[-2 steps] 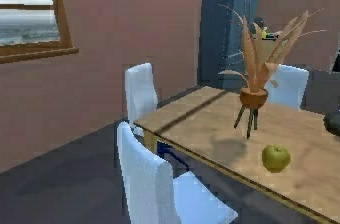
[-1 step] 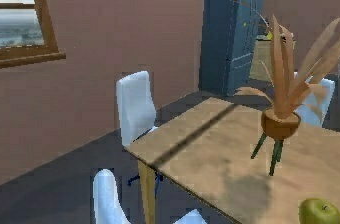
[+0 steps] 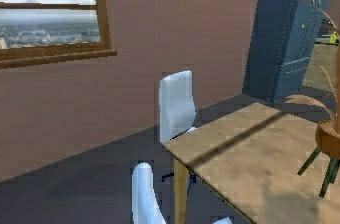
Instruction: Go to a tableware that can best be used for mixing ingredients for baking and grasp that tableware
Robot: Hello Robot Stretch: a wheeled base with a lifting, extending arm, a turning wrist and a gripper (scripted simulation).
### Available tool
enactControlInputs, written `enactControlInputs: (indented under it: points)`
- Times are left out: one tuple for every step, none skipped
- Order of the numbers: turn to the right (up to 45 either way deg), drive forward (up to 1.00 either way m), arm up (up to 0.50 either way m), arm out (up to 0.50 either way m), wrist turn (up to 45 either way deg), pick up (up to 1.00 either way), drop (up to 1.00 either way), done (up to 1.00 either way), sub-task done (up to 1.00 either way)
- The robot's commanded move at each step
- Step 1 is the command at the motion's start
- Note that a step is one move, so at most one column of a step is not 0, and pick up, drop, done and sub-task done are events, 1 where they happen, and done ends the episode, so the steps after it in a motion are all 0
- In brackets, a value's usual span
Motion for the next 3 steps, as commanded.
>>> enactControlInputs:
  points:
    - [0.0, 0.00, 0.50, 0.00, 0.0, 0.00, 0.00, 0.00, 0.00]
    - [0.0, 0.00, 0.38, 0.00, 0.0, 0.00, 0.00, 0.00, 0.00]
    - [0.0, 0.00, 0.00, 0.40, 0.0, 0.00, 0.00, 0.00, 0.00]
